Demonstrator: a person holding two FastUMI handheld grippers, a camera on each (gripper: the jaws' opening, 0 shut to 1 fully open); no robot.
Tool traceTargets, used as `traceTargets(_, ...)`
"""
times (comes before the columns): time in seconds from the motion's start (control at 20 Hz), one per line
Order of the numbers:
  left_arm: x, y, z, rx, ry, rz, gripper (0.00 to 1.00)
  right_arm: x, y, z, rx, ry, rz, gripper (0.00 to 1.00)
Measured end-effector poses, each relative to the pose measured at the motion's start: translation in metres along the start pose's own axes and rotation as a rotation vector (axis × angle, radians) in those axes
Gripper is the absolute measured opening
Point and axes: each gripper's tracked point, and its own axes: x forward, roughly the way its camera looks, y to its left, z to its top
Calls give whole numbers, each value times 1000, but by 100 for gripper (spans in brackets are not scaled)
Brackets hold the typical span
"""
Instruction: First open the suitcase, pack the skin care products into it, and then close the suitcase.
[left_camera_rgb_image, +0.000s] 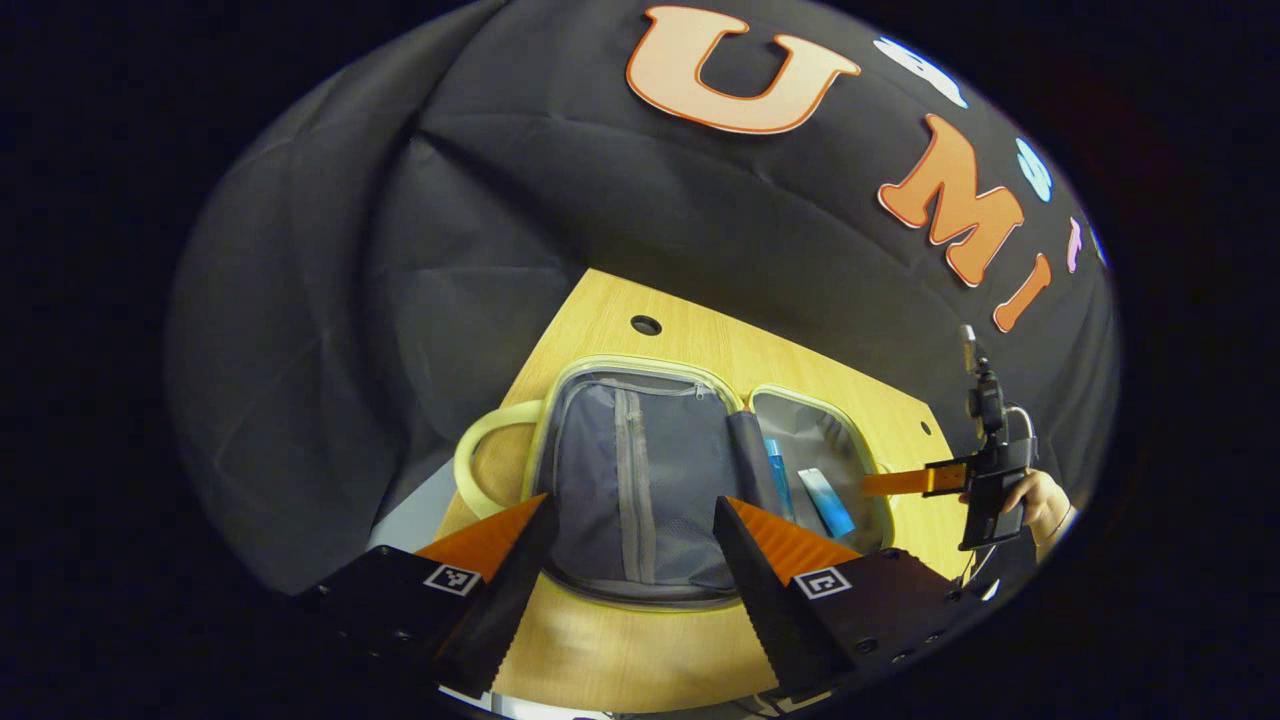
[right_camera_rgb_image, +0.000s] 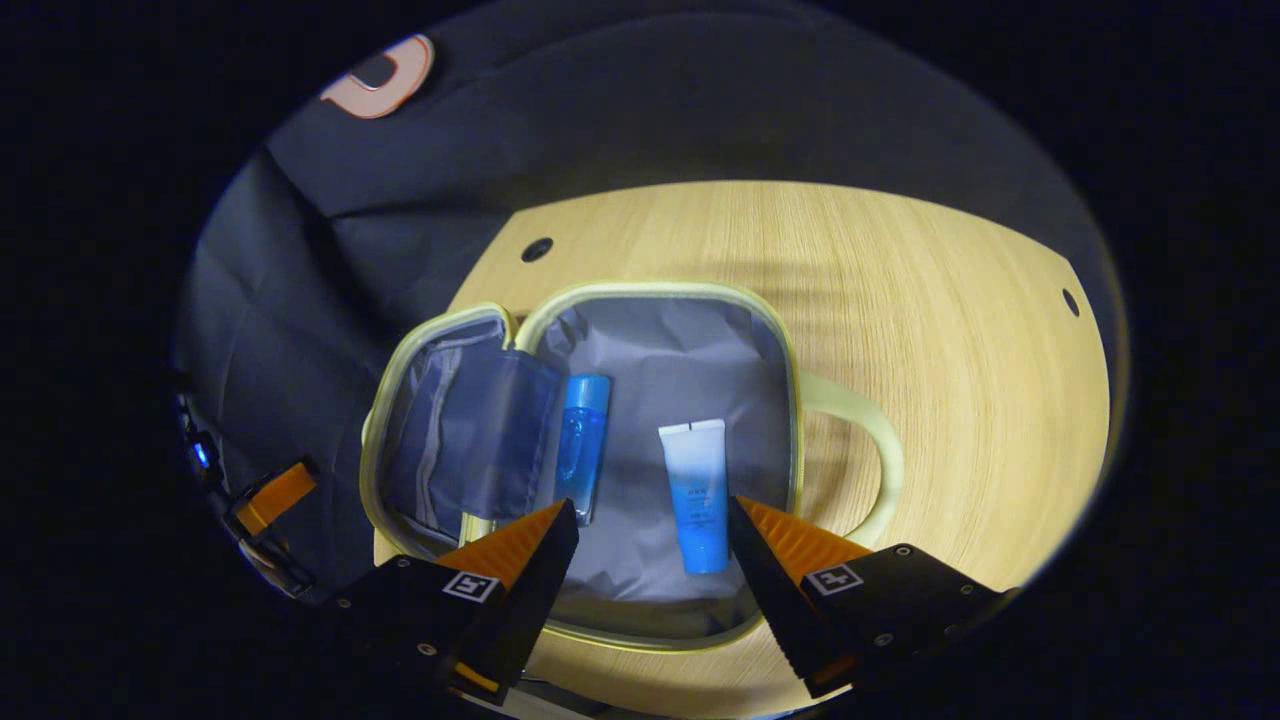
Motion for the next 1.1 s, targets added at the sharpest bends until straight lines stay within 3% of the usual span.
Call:
traceTargets(0.1, 5, 21, 4, -18, -6, 10, 97, -15, 3, 14, -32, -104, -1, 96)
traceTargets(0.25, 19, 60, 0, -72, 7, 23, 98, -37, 9, 20, -17, -172, 29, 96)
traceTargets(0.35, 32, 84, 1, -127, 3, 25, 97, -46, 6, 17, -17, -188, 28, 96)
traceTargets(0.65, 81, 124, -13, -339, -2, -70, 97, -60, -5, 18, 3, -210, 6, 96)
traceTargets(0.9, 109, 133, -23, -512, -23, -104, 98, -61, -20, 17, 27, -207, -28, 96)
traceTargets(1.05, 113, 133, -17, -550, -42, -131, 93, -59, -19, 16, 64, -196, -16, 96)
traceTargets(1.1, 120, 133, -21, -548, -25, -113, 83, -57, -19, 15, 78, -194, -11, 95)
